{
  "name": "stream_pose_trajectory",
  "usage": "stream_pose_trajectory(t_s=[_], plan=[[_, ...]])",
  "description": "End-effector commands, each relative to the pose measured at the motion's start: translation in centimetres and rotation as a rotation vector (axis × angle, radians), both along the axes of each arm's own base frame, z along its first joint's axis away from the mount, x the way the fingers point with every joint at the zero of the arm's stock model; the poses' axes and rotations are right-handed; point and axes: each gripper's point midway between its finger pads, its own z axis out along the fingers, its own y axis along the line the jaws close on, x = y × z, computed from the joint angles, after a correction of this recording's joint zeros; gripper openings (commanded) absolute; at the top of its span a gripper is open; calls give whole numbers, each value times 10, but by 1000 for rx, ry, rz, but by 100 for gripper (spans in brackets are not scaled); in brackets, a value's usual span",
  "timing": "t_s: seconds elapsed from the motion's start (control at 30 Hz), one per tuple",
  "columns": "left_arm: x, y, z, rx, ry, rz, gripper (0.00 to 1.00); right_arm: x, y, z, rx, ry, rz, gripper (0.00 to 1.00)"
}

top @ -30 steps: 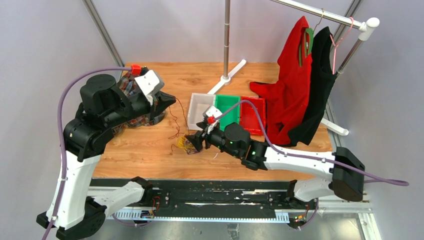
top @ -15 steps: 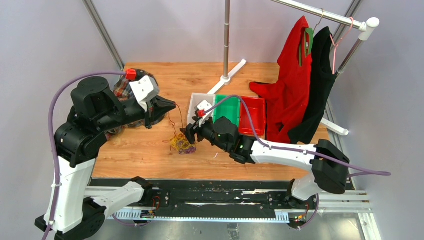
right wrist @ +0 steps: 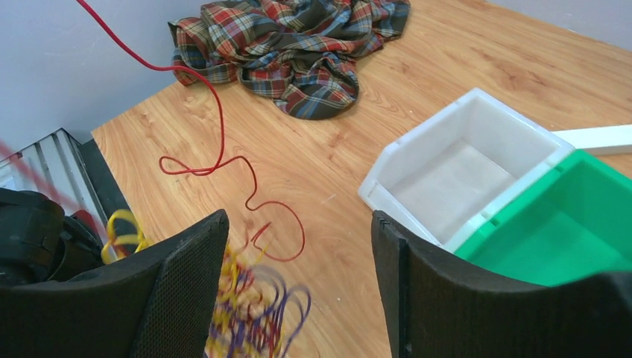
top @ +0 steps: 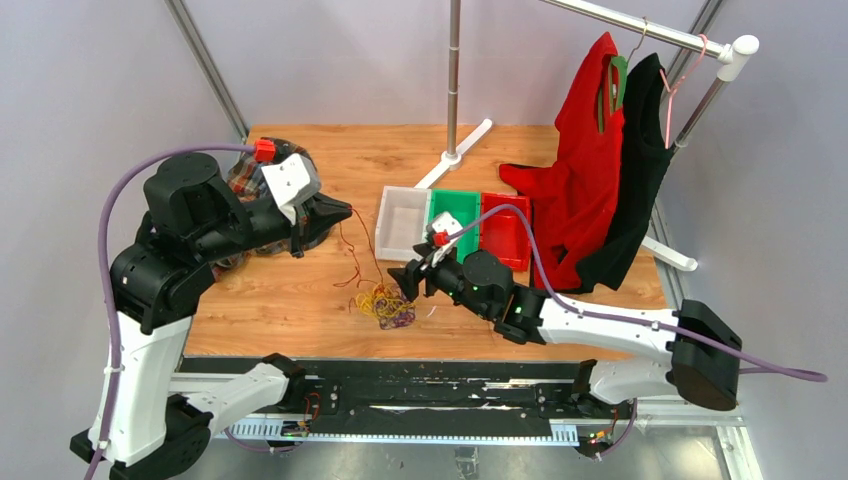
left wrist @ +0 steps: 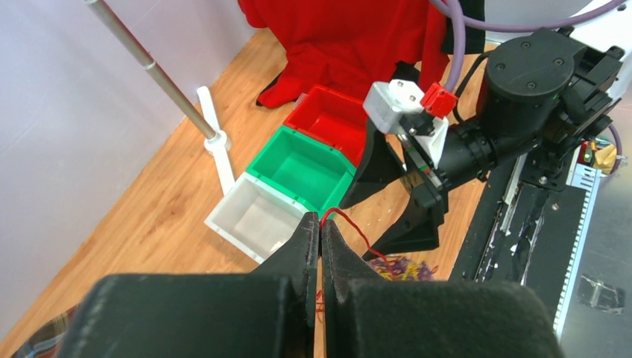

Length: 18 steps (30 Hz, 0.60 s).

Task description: Untangle the cables

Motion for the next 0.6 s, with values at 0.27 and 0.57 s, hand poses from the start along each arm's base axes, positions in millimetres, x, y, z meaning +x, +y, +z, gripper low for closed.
stream_pose_trajectory(t_s=[0.27, 0.57], plan=[[-1, -6, 5, -7, -10, -30, 0, -25, -6, 25, 47, -28, 103, 71], [2, -6, 1, 10, -16, -25, 1, -45, 30, 57, 79, -110, 240, 71]])
